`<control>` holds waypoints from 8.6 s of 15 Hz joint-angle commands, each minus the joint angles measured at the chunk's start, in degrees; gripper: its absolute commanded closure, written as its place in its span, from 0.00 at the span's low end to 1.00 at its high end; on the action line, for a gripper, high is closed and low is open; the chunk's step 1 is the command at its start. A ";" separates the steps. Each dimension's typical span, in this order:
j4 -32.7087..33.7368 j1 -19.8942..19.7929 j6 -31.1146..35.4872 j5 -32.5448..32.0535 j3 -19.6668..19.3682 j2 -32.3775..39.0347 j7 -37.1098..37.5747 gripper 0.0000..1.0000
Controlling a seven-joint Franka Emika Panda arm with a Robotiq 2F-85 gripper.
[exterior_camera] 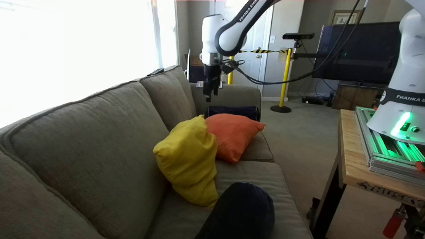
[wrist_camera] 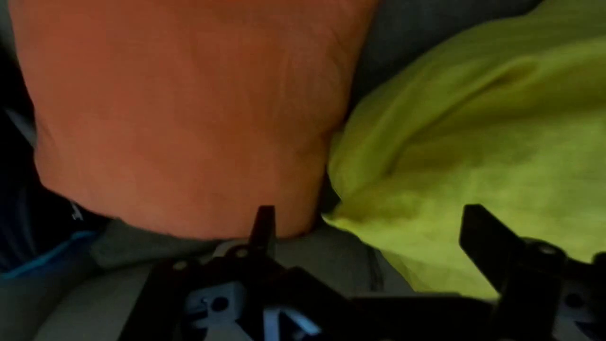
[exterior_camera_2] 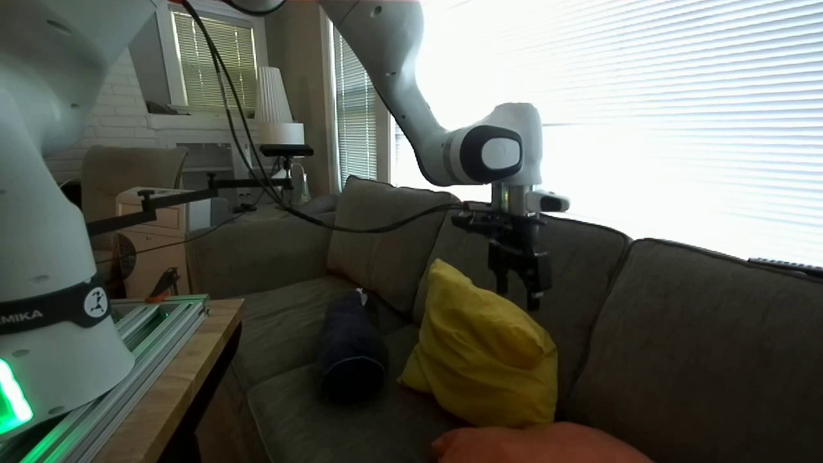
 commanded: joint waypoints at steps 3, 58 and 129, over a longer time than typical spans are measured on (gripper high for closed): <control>-13.87 -1.95 9.97 -0.17 -2.88 0.90 6.87 0.00; 12.90 -9.49 27.42 9.77 -9.98 31.01 -1.51 0.61; 37.40 -14.94 47.27 8.86 -0.62 38.30 -11.45 0.99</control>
